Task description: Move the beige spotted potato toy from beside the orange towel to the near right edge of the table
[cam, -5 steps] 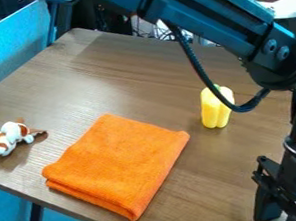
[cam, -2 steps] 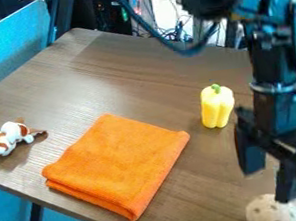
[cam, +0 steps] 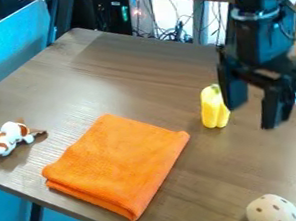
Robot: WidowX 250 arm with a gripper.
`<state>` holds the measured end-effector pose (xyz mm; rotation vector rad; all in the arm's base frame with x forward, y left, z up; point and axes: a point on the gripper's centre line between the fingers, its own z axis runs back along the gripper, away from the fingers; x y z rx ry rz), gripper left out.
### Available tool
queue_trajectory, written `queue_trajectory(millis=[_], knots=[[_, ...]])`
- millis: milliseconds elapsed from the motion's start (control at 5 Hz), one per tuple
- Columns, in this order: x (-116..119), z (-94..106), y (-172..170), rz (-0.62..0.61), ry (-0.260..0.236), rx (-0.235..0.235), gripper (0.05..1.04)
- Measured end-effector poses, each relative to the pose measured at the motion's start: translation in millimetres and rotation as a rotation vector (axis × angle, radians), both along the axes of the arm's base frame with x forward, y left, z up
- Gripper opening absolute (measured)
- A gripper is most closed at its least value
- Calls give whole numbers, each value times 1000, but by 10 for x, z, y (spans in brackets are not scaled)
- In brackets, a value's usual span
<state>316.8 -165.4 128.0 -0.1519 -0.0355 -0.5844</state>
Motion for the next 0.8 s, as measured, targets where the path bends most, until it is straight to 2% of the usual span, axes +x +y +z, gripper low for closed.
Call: queue_trajectory(millis=[200,400,600,800], knots=[[265,-89,223,88,-1,95,1004],[404,-27,414,151,-33,160,1004],[421,-56,509,193,-26,199,1004],[486,-48,661,253,-20,166,1004]])
